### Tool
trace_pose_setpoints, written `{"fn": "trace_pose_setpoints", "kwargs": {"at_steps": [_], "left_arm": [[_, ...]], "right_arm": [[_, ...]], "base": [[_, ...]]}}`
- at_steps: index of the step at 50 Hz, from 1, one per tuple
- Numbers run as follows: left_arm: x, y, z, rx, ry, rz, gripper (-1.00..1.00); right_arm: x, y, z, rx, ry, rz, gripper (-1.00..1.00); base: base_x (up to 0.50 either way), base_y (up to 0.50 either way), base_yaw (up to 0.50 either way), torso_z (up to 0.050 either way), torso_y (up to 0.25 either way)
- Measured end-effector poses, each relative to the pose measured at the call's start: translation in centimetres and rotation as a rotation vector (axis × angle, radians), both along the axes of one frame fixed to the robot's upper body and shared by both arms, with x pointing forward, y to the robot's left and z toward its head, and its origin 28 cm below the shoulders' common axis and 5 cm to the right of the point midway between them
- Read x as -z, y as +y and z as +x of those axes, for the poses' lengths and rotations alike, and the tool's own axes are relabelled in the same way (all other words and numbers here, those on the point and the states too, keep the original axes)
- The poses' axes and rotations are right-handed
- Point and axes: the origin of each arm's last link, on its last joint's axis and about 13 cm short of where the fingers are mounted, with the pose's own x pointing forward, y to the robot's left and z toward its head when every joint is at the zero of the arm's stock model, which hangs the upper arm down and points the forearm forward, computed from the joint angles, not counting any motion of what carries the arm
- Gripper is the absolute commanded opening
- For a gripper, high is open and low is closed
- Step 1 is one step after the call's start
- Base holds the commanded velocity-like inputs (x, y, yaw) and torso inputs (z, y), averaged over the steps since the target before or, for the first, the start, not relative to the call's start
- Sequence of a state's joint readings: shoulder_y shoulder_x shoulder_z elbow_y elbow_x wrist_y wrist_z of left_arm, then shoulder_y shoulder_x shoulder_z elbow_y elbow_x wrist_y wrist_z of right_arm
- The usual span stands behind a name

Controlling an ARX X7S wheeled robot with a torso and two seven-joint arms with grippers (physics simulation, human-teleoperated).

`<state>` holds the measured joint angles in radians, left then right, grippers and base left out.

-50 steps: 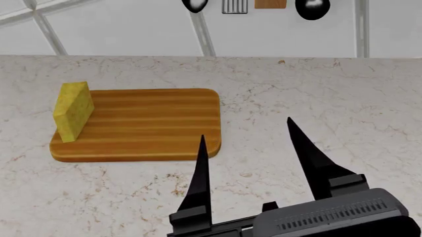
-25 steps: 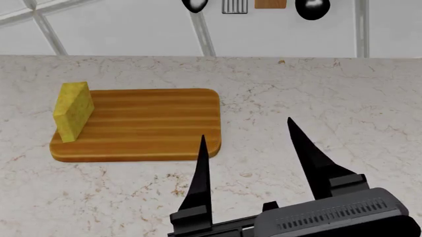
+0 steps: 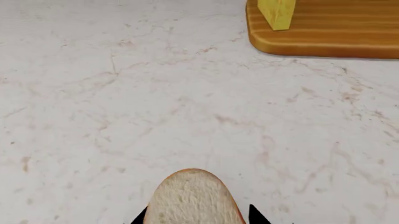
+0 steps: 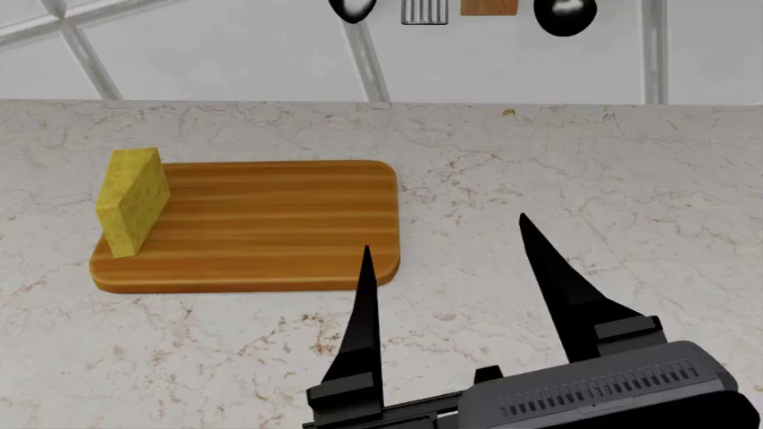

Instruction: Place the bread and cheese on the cutting board.

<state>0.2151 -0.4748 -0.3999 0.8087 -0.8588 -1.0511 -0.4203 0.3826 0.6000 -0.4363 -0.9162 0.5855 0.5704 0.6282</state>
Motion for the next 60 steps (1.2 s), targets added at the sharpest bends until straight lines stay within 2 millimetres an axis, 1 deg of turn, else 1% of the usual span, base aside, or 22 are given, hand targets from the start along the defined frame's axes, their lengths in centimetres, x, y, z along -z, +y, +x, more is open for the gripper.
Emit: {"fn": "trace_pose_setpoints", "kwargs": {"at_steps": [12,19,27,43,60], "left_arm": [[0.3,-0.3,-0.1,0.008,-0.013,0.044,-1.0],[-0.3,-0.4,0.2,0.001,0.006,0.044,-1.0],[-2.3,-0.7,1.2,0.007,-0.02,0.04,-1.0],[-6.4,-2.2,3.4,0.072,-0.116,0.05,-1.0],[-9.4,-4.6,6.7,0.19,-0.19,0.047,-1.0]], "right_arm": [[-0.1,0.0,0.0,0.0,-0.001,0.0,1.0],[-0.1,0.0,0.0,0.0,-0.002,0.001,1.0],[-0.1,-0.1,0.0,0.001,-0.004,0.002,1.0],[-0.2,-0.1,-0.2,0.002,-0.008,0.003,1.0],[-0.3,-0.2,-0.3,0.004,-0.01,0.007,1.0]], "base": [[0.0,0.0,0.0,0.0,0.0],[0.0,0.0,0.0,0.0,0.0],[0.0,0.0,0.0,0.0,0.0],[0.0,0.0,0.0,0.0,0.0],[0.0,0.0,0.0,0.0,0.0]]}}
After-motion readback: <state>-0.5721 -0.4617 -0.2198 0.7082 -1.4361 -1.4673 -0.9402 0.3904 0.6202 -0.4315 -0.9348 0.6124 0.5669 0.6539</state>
